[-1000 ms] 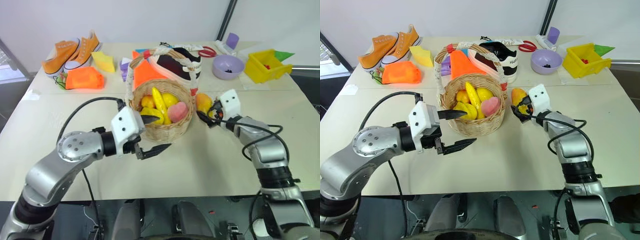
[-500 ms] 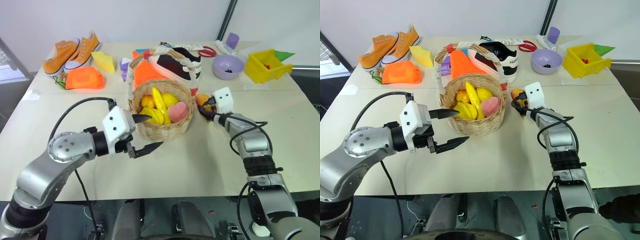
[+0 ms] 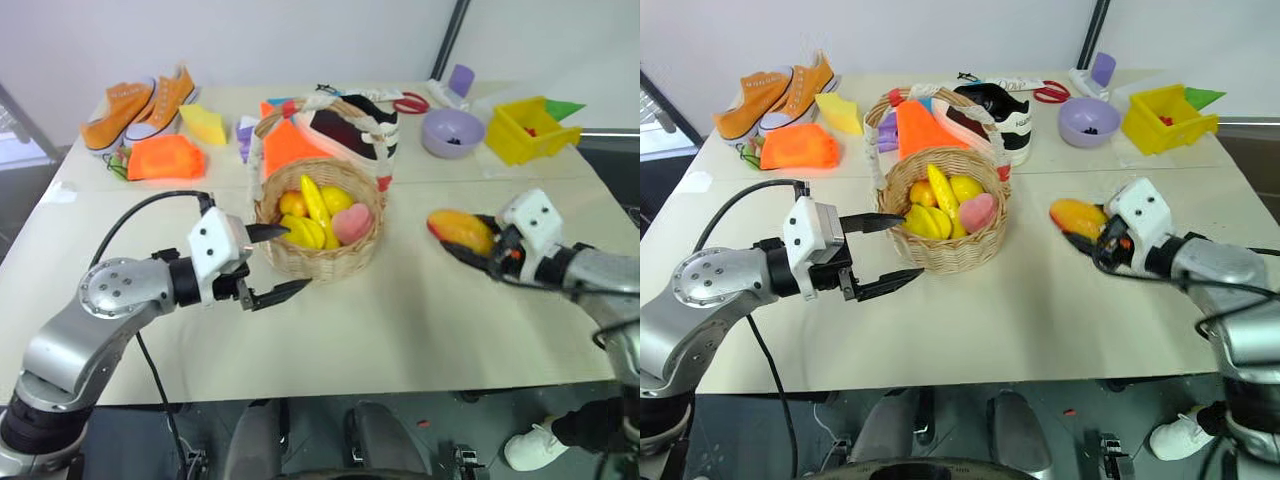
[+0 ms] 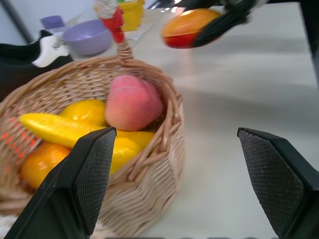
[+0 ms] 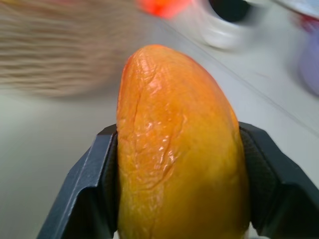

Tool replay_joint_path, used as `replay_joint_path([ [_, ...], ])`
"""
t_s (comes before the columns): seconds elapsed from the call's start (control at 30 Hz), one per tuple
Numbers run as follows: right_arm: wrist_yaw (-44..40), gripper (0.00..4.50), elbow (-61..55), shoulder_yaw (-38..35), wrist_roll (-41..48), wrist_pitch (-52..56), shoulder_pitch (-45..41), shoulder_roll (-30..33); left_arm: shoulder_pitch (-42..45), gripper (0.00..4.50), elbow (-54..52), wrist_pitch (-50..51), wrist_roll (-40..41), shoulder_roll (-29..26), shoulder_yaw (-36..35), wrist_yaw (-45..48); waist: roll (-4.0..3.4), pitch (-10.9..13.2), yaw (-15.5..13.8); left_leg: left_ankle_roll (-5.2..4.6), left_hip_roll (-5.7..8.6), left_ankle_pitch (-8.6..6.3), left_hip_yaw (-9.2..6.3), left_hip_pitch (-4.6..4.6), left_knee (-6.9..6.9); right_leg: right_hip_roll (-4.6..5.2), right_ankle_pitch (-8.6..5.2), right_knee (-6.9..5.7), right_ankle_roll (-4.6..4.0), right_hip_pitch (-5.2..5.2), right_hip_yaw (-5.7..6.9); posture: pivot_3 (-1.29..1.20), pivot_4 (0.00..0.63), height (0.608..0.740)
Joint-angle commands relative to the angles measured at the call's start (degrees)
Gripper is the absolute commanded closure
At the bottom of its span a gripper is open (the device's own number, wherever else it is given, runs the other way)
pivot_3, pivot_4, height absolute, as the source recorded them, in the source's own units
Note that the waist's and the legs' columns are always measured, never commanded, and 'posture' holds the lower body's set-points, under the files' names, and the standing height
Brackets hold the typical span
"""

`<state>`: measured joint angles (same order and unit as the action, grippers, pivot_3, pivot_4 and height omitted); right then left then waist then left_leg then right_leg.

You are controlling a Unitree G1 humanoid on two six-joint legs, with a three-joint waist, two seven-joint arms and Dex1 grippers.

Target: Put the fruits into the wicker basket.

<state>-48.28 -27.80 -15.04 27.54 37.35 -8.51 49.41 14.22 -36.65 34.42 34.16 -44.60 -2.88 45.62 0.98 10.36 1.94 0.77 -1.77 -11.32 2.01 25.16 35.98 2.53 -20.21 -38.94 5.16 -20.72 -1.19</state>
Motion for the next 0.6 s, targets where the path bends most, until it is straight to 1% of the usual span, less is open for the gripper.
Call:
replay_joint_path([
  [0.03,0.6,2.00,-9.0,1.1,7.8,3.8,-5.8,-0.5,-1.0,0.33,2.6,-2.8,0.8,-2.2,-4.8,3.8,0.00,0.0,0.6,0.00,0.00,0.00,0.00,-0.04,0.01,0.00,0.00,-0.03,-0.01,0.01,0.00,0.00,0.150,0.733],
  [0.07,1.7,2.00,-9.9,2.3,8.6,4.7,-7.5,-1.1,-1.3,0.33,3.2,-3.2,0.7,-2.6,-5.3,4.4,0.00,0.0,0.7,0.00,0.00,0.00,0.01,-0.08,0.01,0.00,0.00,-0.04,-0.01,0.04,-0.01,0.00,0.150,0.733],
  [0.1,4.6,2.00,-10.4,5.2,8.4,6.4,-11.4,-3.4,-1.9,0.33,4.5,-4.2,-0.1,-3.2,-6.1,5.2,0.02,0.0,0.7,0.00,0.00,0.00,0.03,-0.11,0.01,0.00,0.00,-0.05,-0.01,0.05,-0.05,0.00,0.150,0.733],
  [0.17,10.5,2.00,-9.6,12.9,5.4,9.5,-20.2,-8.4,-3.1,0.33,7.0,-5.7,-1.0,-4.1,-7.9,6.1,0.04,0.0,0.8,0.01,-0.01,0.00,0.05,-0.21,0.00,0.00,-0.01,-0.05,-0.02,0.10,-0.07,0.00,0.150,0.733],
  [0.23,15.4,2.00,-6.8,18.4,2.6,13.0,-26.9,-13.2,-4.0,0.33,8.3,-6.4,-1.2,-4.7,-9.3,6.8,0.06,0.0,0.5,0.04,0.00,0.01,0.06,-0.21,-0.02,0.02,-0.02,-0.08,-0.06,0.06,-0.08,0.00,0.150,0.733],
  [0.3,18.2,2.00,-4.5,20.9,1.1,15.3,-30.3,-16.0,-4.5,0.33,8.7,-6.9,-1.3,-4.9,-9.8,7.1,0.09,0.0,0.0,0.05,0.00,0.02,0.05,-0.11,-0.03,0.08,-0.04,-0.07,-0.09,-0.03,-0.05,0.00,0.150,0.733],
  [0.33,19.8,2.00,-2.0,23.4,-0.7,15.4,-32.5,-18.4,-5.0,0.33,8.9,-7.2,-1.5,-4.9,-10.2,7.0,0.09,0.0,-0.5,0.05,0.03,0.02,0.05,0.06,-0.01,0.13,-0.04,-0.07,-0.09,-0.18,-0.02,0.00,0.150,0.733],
  [0.37,21.2,2.00,0.2,25.4,-2.4,15.4,-33.9,-20.3,-5.4,0.33,9.0,-7.3,-1.6,-4.9,-10.5,6.9,0.11,0.0,-0.7,0.05,0.05,0.02,0.05,0.25,0.02,0.16,-0.03,-0.08,-0.08,-0.37,-0.03,0.00,0.150,0.733],
  [0.43,23.1,2.00,5.1,29.2,-6.4,13.3,-35.6,-23.3,-6.3,0.33,8.6,-7.5,-2.0,-4.7,-10.9,6.2,0.11,0.0,-1.0,0.04,0.09,0.02,0.10,0.33,0.05,0.23,-0.02,-0.07,-0.07,-0.45,-0.04,0.00,0.150,0.733],
  [0.5,22.9,2.00,6.9,30.4,-8.6,10.9,-35.8,-24.0,-7.0,0.33,7.8,-7.3,-2.0,-4.3,-11.0,5.5,0.11,0.0,-1.1,0.04,0.10,0.02,0.11,0.33,0.03,0.24,-0.02,-0.08,-0.07,-0.48,-0.04,0.00,0.150,0.733],
  [0.53,22.5,0.98,6.7,30.2,-8.8,10.2,-35.7,-24.1,-7.4,0.33,7.4,-7.2,-1.9,-4.2,-11.1,5.1,0.11,0.0,-1.2,0.04,0.10,0.02,0.11,0.33,0.02,0.25,-0.02,-0.09,-0.08,-0.49,-0.03,0.00,0.150,0.733],
  [0.57,22.1,0.60,6.0,29.9,-9.1,9.3,-35.5,-24.0,-7.7,0.33,6.9,-7.1,-1.9,-4.0,-11.2,4.7,0.11,0.0,-1.2,0.04,0.10,0.02,0.11,0.35,0.03,0.25,-0.02,-0.10,-0.07,-0.50,-0.03,0.00,0.150,0.733],
  [0.6,21.8,0.11,5.0,29.6,-9.4,8.7,-35.1,-23.7,-8.1,0.33,6.6,-7.0,-1.8,-4.0,-11.3,4.4,0.11,0.0,-1.1,0.04,0.10,0.02,0.11,0.37,0.03,0.25,-0.02,-0.09,-0.07,-0.52,-0.03,0.00,0.150,0.733],
])
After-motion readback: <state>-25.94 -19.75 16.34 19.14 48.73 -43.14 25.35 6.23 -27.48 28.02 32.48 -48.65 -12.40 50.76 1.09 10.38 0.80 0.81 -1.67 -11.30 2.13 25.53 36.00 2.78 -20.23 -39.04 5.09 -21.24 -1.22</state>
